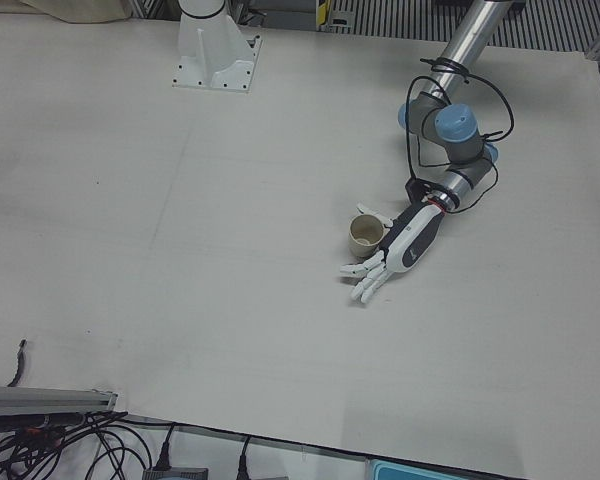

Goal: Pour water
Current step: 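Close the left hand fingers around the beige cup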

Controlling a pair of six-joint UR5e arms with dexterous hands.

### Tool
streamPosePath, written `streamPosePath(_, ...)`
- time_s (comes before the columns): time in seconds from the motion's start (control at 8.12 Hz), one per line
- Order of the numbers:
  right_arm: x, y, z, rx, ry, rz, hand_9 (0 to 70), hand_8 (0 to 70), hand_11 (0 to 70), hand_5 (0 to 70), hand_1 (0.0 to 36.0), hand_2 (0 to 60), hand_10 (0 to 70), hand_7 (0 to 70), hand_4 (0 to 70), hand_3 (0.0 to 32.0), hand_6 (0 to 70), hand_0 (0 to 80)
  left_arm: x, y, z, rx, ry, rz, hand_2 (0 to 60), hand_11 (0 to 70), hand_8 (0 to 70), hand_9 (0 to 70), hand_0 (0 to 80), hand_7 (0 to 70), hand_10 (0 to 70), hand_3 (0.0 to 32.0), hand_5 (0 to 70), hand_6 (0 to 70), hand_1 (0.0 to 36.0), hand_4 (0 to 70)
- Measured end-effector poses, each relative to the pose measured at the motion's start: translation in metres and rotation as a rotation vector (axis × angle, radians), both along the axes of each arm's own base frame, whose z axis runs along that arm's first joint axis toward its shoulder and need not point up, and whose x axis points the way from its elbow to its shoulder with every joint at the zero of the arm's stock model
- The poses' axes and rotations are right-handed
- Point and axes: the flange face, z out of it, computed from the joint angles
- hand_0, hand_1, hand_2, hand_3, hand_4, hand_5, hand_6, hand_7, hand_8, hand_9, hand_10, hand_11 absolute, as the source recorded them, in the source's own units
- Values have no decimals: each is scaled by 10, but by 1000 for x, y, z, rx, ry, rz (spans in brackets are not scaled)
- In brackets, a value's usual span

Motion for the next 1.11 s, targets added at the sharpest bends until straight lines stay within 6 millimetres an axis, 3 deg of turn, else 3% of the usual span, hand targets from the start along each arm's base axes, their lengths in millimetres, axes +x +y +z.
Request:
streamPosePath(0.37,1,0,1,-1,0,1,13,5,20,355,63,101,11,137,172,0,63,415,-1,-1,-5,-29,26,6,0,77,2,0,708,43,37,0,226,40,159,249)
streamPosePath(0.49,1,0,1,-1,0,1,13,4,19,355,62,100,11,136,170,0,62,414,-1,-2,-9,-31,34,6,0,81,7,0,728,49,40,0,273,46,160,274)
streamPosePath(0.62,1,0,0,-1,0,1,13,3,17,353,62,97,9,136,171,0,62,414,-3,-1,-11,-32,39,5,0,90,22,0,800,49,47,0,423,51,178,385)
streamPosePath(0.74,1,0,0,-1,0,1,13,4,16,354,62,97,8,137,173,0,64,414,-4,-1,-14,-32,43,5,0,120,35,0,800,55,62,0,615,55,263,490)
streamPosePath(0.86,1,0,0,-1,0,1,13,5,17,354,61,98,9,138,174,0,65,412,-5,0,-16,-36,44,6,0,147,49,0,800,65,75,0,700,65,349,576)
streamPosePath(0.99,1,0,0,-1,0,2,13,6,18,356,59,98,10,139,178,0,66,411,-6,1,-17,-41,43,6,0,159,58,4,800,91,83,0,700,83,360,700)
streamPosePath(1.11,0,0,1,-1,0,1,13,7,18,354,59,100,10,139,178,0,66,409,-6,1,-18,-48,44,7,199,175,75,12,800,101,99,0,700,109,360,700)
